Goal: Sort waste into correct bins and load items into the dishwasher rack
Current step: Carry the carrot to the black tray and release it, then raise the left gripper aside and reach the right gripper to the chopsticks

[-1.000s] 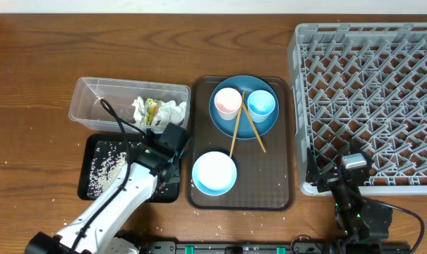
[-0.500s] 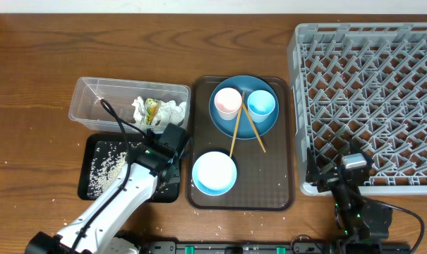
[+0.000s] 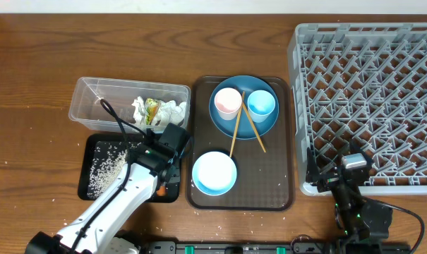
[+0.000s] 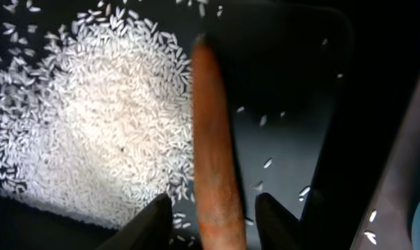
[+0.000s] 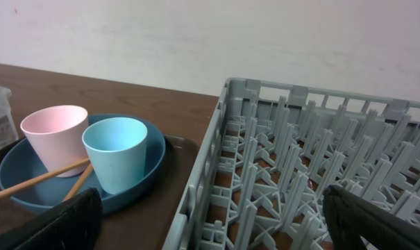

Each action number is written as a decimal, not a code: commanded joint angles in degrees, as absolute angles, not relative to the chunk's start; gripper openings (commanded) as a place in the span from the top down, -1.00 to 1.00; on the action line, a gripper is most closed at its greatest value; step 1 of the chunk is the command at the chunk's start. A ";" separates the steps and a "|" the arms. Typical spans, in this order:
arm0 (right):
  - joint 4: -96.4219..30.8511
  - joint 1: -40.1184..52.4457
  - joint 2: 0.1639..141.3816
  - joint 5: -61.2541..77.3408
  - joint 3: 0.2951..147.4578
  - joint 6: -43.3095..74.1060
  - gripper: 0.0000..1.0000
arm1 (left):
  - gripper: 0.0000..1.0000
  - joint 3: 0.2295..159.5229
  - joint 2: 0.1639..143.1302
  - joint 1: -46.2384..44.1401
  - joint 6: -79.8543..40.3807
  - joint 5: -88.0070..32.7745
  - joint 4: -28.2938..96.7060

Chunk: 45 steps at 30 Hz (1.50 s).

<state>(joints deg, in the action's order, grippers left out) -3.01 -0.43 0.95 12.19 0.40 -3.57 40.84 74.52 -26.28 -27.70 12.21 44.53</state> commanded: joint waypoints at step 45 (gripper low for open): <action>-12.49 -0.78 10.11 34.54 23.49 8.75 -0.99 | -0.48 68.60 67.66 -22.24 -25.78 9.67 57.76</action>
<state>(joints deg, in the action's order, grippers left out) -9.78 -0.40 5.63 32.93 14.24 7.01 68.58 68.25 -22.50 -25.67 10.09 58.04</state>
